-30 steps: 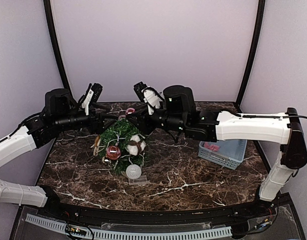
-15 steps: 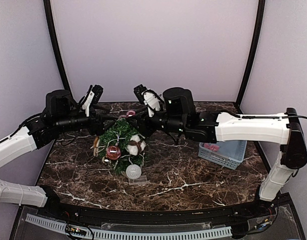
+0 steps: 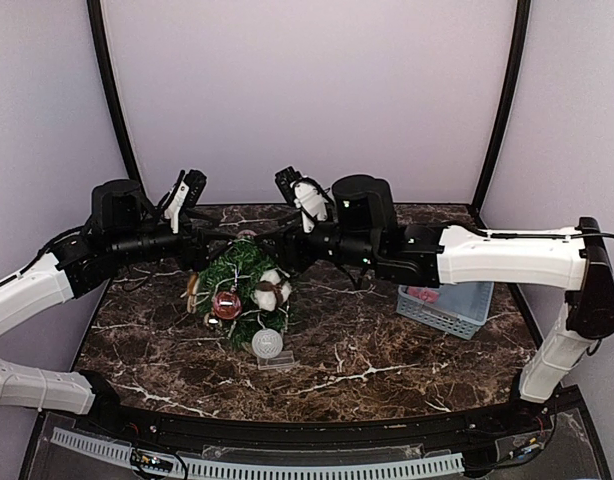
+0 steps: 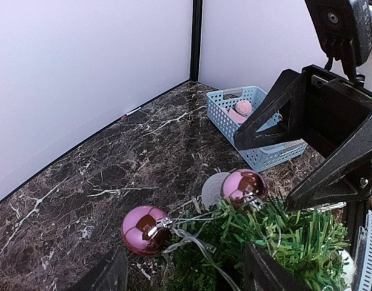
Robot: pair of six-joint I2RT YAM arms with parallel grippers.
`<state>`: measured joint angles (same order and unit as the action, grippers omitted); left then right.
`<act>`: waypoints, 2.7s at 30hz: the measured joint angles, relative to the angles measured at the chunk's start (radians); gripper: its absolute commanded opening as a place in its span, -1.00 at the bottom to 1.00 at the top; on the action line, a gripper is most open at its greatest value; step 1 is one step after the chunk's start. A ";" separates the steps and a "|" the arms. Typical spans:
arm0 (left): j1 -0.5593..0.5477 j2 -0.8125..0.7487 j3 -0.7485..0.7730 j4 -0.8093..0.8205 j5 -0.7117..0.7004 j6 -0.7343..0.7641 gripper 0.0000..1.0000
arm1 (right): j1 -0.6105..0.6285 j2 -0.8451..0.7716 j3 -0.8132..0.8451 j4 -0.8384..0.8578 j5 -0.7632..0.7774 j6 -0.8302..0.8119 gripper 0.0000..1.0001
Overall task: Decorate the small christmas tree
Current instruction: Hang the ornament bell on the branch, then reset both arms
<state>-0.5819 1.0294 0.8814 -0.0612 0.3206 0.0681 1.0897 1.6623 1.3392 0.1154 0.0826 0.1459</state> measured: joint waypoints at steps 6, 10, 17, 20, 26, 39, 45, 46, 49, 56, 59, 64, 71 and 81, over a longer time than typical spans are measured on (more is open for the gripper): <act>0.000 0.000 0.000 0.000 0.000 0.000 0.37 | -0.002 -0.047 -0.025 0.015 0.005 0.009 0.55; 0.000 0.000 0.000 0.000 0.000 -0.001 0.36 | -0.005 -0.076 -0.043 0.021 0.005 0.011 0.58; 0.000 -0.005 0.000 0.000 -0.005 -0.002 0.37 | -0.006 -0.094 -0.064 0.027 0.008 0.012 0.60; 0.000 -0.016 0.000 0.001 -0.008 -0.006 0.37 | -0.006 -0.094 -0.069 0.027 0.008 0.013 0.60; 0.000 -0.026 0.000 0.002 -0.014 -0.019 0.38 | -0.007 -0.096 -0.070 0.027 0.007 0.013 0.61; -0.002 -0.046 0.038 -0.017 -0.069 -0.042 0.52 | -0.009 -0.119 -0.084 0.037 0.012 0.021 0.70; -0.002 -0.046 0.089 -0.037 -0.100 -0.073 0.62 | -0.010 -0.130 -0.084 0.039 0.042 0.032 0.89; -0.002 -0.046 0.098 -0.045 -0.106 -0.079 0.64 | -0.010 -0.135 -0.084 0.038 0.050 0.035 0.92; -0.002 -0.039 0.121 -0.059 -0.122 -0.096 0.66 | -0.011 -0.150 -0.084 0.035 0.061 0.043 0.97; -0.002 0.003 0.187 -0.098 -0.159 -0.136 0.71 | -0.021 -0.172 -0.066 -0.009 0.097 0.063 0.97; -0.002 0.023 0.215 -0.111 -0.176 -0.148 0.71 | -0.041 -0.172 -0.051 -0.042 0.110 0.077 0.97; -0.002 0.076 0.270 -0.120 -0.194 -0.161 0.72 | -0.076 -0.172 -0.029 -0.096 0.126 0.114 0.97; 0.014 0.194 0.354 -0.121 -0.200 -0.170 0.74 | -0.164 -0.172 -0.010 -0.175 0.132 0.161 0.97; 0.213 0.356 0.411 -0.076 -0.132 -0.205 0.75 | -0.361 -0.115 0.013 -0.226 0.094 0.193 0.97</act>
<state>-0.3691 1.3857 1.2922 -0.1368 0.1890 -0.1368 0.7288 1.5475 1.3521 -0.1108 0.1768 0.3386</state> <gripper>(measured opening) 0.873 0.986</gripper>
